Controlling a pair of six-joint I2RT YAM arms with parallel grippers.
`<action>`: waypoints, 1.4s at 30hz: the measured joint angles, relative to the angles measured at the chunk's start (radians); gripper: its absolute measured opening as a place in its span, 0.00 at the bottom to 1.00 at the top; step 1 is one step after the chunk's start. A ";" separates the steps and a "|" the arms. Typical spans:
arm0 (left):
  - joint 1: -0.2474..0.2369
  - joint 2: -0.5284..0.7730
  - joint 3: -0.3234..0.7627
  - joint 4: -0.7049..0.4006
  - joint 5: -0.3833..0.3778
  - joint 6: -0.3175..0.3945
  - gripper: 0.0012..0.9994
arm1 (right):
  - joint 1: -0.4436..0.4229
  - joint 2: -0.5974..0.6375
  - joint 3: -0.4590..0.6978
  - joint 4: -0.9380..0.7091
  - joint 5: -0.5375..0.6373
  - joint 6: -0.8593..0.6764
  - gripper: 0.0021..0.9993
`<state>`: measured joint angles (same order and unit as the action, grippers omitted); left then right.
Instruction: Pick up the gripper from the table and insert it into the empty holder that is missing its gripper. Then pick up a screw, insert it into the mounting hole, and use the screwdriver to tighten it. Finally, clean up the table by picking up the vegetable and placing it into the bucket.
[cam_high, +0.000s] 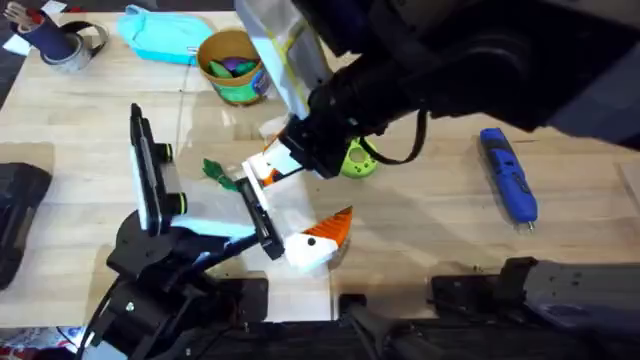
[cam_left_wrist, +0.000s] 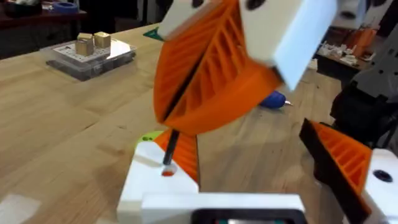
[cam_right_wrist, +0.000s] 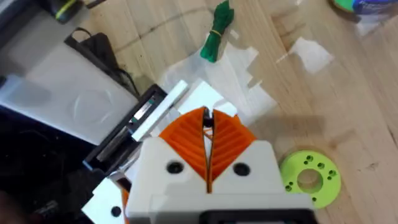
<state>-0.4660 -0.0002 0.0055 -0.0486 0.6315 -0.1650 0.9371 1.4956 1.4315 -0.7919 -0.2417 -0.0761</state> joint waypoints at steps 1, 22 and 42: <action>0.000 0.000 0.000 0.000 0.000 0.000 0.99 | 0.000 0.007 0.000 0.000 0.000 0.000 0.00; 0.000 0.000 0.000 0.000 -0.001 -0.001 0.99 | 0.000 0.036 0.000 0.009 -0.004 0.000 0.00; 0.000 0.000 0.000 0.000 -0.003 0.000 0.99 | 0.001 0.054 0.000 0.021 -0.011 0.001 0.00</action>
<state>-0.4660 -0.0002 0.0055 -0.0486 0.6281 -0.1654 0.9379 1.5494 1.4315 -0.7704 -0.2523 -0.0753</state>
